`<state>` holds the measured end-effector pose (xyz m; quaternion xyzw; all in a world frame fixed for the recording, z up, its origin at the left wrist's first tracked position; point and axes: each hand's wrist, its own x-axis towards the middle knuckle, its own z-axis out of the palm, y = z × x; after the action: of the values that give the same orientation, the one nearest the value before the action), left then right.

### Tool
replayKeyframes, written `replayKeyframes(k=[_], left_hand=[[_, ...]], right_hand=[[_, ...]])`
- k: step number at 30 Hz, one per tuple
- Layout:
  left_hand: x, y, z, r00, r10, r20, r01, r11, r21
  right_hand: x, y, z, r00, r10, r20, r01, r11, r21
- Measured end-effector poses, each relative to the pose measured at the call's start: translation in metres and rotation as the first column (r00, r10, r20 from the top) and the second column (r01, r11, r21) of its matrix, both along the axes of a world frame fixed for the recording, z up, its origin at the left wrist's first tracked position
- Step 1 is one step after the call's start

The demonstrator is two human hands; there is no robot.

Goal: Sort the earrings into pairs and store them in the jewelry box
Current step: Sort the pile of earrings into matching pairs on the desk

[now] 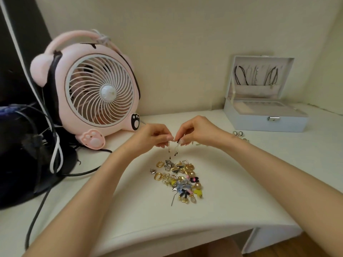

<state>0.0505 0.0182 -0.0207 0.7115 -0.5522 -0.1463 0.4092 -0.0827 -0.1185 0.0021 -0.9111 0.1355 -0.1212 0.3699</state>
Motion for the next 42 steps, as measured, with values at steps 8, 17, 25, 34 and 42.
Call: replayKeyframes(k=[8, 17, 25, 34, 42], left_hand=[[0.028, -0.019, -0.017, 0.981, 0.046, 0.190, -0.087, 0.973, 0.215], [0.035, -0.037, -0.004, 0.980, 0.017, 0.198, -0.061, 0.973, 0.221], [0.012, -0.014, 0.024, 0.968, -0.067, 0.243, 0.018, 0.980, 0.199], [0.004, -0.005, 0.027, 0.969, -0.143, 0.201, 0.083, 0.956, 0.282], [0.019, -0.026, 0.003, 0.975, -0.081, 0.208, 0.031, 0.972, 0.235]], right_hand=[[0.033, -0.013, -0.020, 0.997, 0.002, -0.072, -0.016, 0.982, -0.188], [0.038, -0.029, -0.011, 0.998, 0.052, -0.026, -0.057, 0.952, -0.300], [0.017, -0.013, 0.005, 0.991, 0.134, 0.030, -0.117, 0.937, -0.330], [0.006, -0.001, -0.002, 0.987, 0.162, -0.008, -0.157, 0.945, -0.286], [0.025, -0.018, -0.016, 0.992, 0.115, -0.044, -0.122, 0.954, -0.274]])
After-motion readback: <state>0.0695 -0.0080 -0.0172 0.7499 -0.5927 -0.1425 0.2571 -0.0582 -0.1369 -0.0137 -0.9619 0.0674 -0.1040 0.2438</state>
